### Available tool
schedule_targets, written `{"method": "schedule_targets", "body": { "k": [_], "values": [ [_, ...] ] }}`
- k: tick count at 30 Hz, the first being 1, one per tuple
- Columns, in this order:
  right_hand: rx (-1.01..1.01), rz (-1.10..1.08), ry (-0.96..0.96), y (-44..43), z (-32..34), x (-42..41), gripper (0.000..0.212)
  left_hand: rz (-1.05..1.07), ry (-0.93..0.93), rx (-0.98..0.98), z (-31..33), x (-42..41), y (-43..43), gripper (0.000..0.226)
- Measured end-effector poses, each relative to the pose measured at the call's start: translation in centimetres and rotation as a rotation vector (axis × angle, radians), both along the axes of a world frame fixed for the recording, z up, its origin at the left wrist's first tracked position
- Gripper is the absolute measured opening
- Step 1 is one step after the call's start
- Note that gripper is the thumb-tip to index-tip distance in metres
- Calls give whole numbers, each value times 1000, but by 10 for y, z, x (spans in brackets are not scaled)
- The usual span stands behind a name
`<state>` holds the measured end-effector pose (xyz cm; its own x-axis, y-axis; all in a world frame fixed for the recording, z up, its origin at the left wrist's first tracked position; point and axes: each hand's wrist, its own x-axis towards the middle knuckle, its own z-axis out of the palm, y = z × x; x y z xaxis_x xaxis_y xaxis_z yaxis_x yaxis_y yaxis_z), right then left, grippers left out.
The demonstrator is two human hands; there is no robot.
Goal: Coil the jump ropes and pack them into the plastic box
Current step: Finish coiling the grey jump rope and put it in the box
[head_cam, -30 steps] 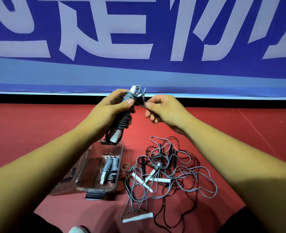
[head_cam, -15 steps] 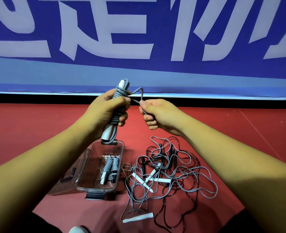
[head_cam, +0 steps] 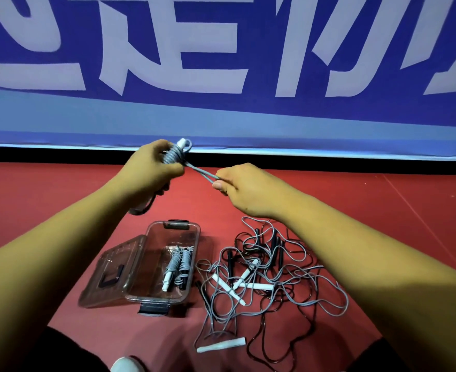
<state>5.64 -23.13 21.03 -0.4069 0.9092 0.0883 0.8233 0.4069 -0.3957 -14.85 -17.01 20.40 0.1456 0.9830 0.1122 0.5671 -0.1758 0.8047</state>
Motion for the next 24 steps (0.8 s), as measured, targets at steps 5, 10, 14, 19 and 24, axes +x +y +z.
{"method": "schedule_targets", "body": {
  "k": [5, 10, 14, 19, 24],
  "values": [
    [-36, 57, -75, -6, 10, -1, 35, -99, 687, 82, -9, 9, -7, 35],
    [-85, -81, 261, -1, 11, 5, 32, -459, 891, 116, -4, 32, -30, 15],
    [-270, -175, 528, 1, 7, 15, 36, -596, 752, 125, -2, 39, -40, 55],
    [-479, -262, 773, 5, 3, 19, 40, -576, 279, 75, 5, 36, -47, 56],
    [-604, -274, 916, 4, 2, 17, 32, -531, -276, -157, 0, 37, -51, 23]
  ]
}}
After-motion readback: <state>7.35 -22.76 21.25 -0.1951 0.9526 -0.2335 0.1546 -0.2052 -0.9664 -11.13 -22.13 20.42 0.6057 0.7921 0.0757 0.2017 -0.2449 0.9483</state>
